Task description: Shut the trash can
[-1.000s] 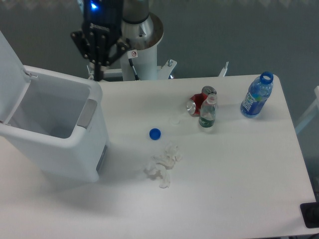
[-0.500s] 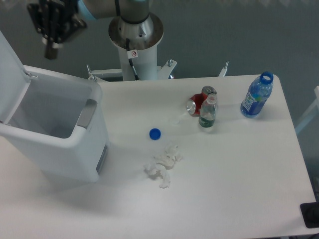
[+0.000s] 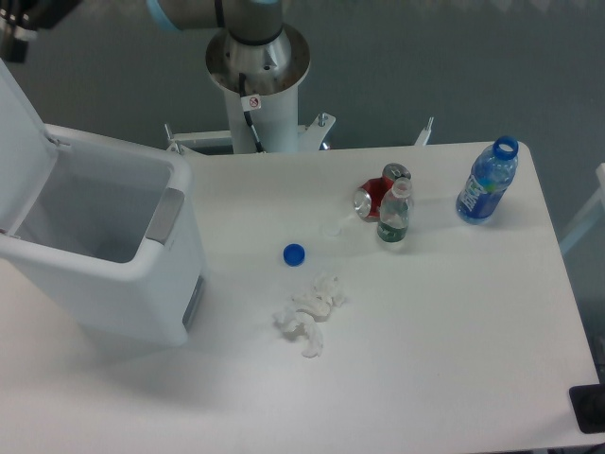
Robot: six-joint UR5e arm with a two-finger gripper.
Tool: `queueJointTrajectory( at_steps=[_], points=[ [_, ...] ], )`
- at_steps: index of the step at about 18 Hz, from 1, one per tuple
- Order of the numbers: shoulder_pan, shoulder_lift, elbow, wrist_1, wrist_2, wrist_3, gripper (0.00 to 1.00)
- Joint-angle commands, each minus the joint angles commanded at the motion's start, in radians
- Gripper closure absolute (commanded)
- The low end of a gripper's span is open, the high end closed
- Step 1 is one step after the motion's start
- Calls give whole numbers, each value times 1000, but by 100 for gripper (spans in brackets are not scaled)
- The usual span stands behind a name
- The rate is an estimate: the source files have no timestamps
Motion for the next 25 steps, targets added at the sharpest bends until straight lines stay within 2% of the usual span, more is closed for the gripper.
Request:
queueJointTrajectory(
  at_steps=[5,8,11,18,25],
  points=[
    [-74,-51,40,-8,21,6,100],
    [-146,-78,41,-14,121,20,100],
    [-199,-101,54,-46,227,22,100],
    [-239,-106,69,-112,325,17,100],
    [-239,-104,92,-114,376,6,100]
  ],
)
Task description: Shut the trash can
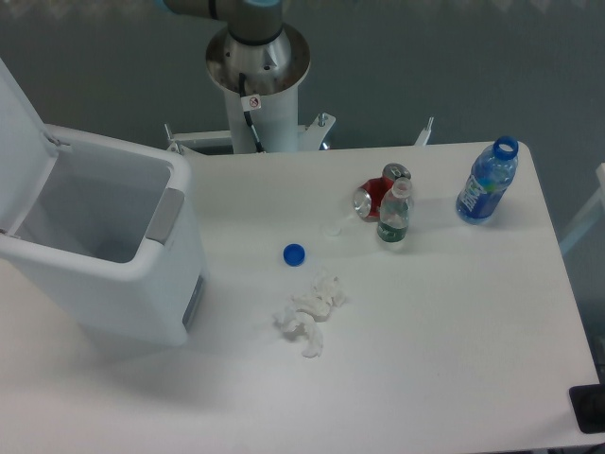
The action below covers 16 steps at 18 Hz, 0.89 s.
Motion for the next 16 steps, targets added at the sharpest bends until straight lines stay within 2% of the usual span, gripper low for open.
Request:
queueJointTrajectory(
  at_steps=[6,16],
  points=[
    [0,-9,-3,0,40,-21,100],
    [15,-11,-6,5,45,-37,100]
  ],
)
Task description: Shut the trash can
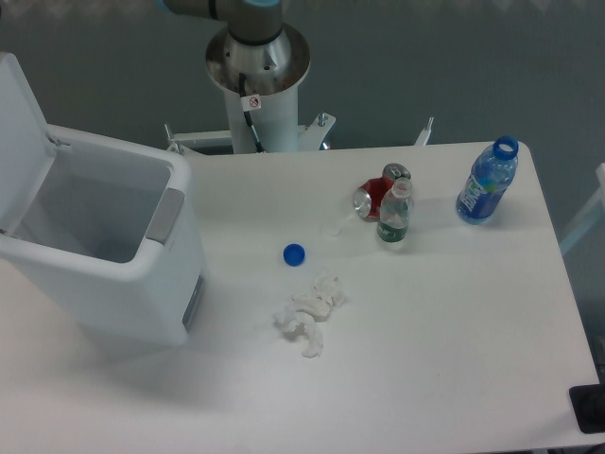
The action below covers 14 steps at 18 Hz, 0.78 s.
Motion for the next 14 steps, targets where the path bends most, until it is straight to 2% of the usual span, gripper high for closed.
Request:
queueJointTrajectory(
  at_steps=[14],
  points=[
    [110,-8,-14,3,0,-18,100]
  ],
)
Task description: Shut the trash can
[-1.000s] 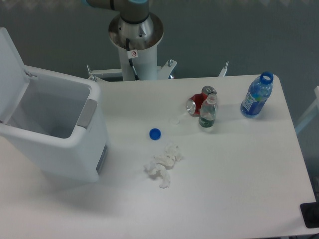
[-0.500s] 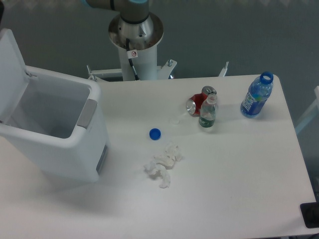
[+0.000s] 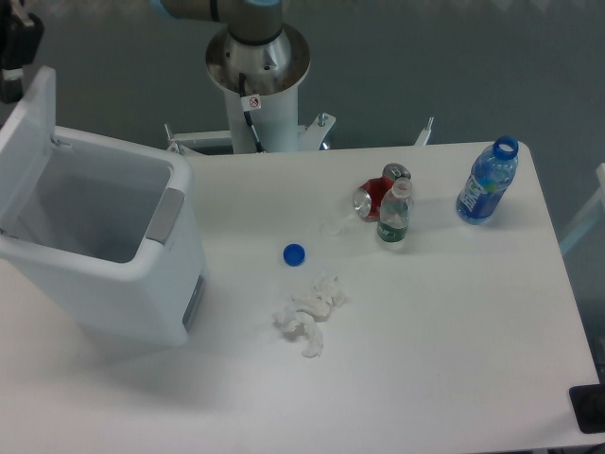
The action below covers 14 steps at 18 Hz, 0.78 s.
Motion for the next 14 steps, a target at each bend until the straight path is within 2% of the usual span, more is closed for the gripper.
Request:
queueJointTrajectory(
  at_steps=[5,14],
  points=[
    [47,-17,-20,2,-3,0,100],
    [103,-51,-20,17,-15,-5,100]
  ],
)
